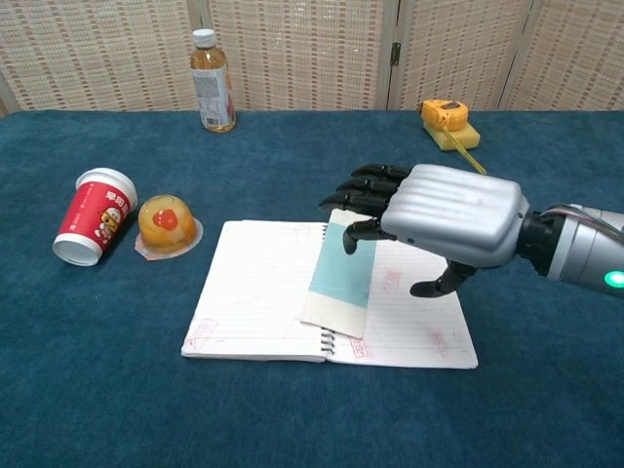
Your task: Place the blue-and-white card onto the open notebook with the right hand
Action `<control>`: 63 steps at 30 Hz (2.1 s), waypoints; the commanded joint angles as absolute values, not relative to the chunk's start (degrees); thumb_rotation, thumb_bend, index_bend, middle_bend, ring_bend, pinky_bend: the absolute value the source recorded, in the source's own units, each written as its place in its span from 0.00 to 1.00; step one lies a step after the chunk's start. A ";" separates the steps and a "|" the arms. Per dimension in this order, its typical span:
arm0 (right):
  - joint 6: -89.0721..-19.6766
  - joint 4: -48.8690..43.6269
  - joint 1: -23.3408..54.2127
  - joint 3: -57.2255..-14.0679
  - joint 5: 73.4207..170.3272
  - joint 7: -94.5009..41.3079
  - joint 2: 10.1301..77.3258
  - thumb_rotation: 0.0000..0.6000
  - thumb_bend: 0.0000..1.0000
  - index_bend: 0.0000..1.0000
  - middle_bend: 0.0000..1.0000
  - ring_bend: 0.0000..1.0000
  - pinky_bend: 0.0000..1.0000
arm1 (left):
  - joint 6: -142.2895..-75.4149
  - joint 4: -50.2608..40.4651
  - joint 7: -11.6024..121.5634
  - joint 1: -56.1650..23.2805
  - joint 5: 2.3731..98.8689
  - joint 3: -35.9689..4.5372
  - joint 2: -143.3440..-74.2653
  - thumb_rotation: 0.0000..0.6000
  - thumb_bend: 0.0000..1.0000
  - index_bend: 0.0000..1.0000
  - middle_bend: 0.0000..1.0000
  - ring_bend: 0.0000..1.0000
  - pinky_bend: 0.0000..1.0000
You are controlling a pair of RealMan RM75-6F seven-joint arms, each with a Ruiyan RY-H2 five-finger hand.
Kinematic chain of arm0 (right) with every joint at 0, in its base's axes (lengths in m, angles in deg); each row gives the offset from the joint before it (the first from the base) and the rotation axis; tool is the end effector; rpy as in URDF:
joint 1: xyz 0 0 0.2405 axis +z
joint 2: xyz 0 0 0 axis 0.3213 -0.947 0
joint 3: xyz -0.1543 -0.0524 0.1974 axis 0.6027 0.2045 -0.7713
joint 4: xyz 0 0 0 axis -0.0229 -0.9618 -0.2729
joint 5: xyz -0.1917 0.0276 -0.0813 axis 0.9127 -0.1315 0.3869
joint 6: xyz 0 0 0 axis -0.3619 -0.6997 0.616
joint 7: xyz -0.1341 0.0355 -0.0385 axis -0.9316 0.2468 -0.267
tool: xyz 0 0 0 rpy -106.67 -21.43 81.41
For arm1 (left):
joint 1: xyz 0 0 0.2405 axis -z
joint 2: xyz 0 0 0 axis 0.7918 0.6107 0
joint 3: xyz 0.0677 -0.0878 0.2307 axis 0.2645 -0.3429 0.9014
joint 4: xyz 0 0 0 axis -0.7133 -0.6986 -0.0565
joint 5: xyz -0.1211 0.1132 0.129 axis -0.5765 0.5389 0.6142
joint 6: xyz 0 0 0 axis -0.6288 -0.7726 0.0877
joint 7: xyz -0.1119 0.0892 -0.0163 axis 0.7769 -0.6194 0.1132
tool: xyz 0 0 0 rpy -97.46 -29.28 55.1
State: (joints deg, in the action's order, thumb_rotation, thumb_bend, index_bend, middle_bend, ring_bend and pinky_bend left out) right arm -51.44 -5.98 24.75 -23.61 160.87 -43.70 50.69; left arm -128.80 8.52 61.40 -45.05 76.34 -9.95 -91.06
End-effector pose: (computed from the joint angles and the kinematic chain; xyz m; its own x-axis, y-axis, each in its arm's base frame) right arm -0.1543 -0.3047 -0.0374 0.7343 0.1147 0.6690 -0.3396 -0.7913 0.5085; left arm -0.3223 0.1951 0.1594 0.3823 0.0032 0.9240 0.9228 -0.0538 -0.3816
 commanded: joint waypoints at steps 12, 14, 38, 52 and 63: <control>-32.90 8.28 27.00 -37.33 120.69 -50.53 46.25 0.98 0.41 0.13 0.52 0.52 0.58 | -128.94 8.27 63.09 -45.02 76.80 -9.88 -90.59 1.00 0.15 0.12 0.06 0.00 0.00; -30.69 8.80 28.53 -38.29 116.56 -50.37 45.72 0.96 0.47 0.15 0.62 0.62 0.73 | -128.97 8.18 63.31 -45.01 76.87 -9.86 -90.57 1.00 0.15 0.12 0.06 0.00 0.00; -19.25 -0.11 45.46 -32.55 82.26 -48.33 46.07 0.96 0.51 0.13 0.93 0.94 1.00 | -128.46 7.57 63.68 -45.05 74.50 -10.96 -91.01 1.00 0.14 0.12 0.06 0.00 0.00; -17.18 -4.08 48.17 -30.29 83.97 -44.13 49.35 0.96 0.50 0.14 0.93 0.94 1.00 | -128.15 7.51 63.81 -45.02 74.09 -11.16 -90.88 1.00 0.14 0.12 0.06 0.00 0.00; -15.92 -2.96 49.05 -29.53 86.82 -40.96 49.13 0.96 0.49 0.15 0.93 0.94 1.00 | -128.15 7.69 63.92 -45.11 73.89 -11.25 -90.70 1.00 0.14 0.12 0.06 0.00 0.00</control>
State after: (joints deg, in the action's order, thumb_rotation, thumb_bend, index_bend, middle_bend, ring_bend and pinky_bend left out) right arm -16.00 -3.14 48.93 -29.70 86.49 -41.10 49.18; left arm -128.15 7.69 63.92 -45.11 73.89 -11.25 -90.70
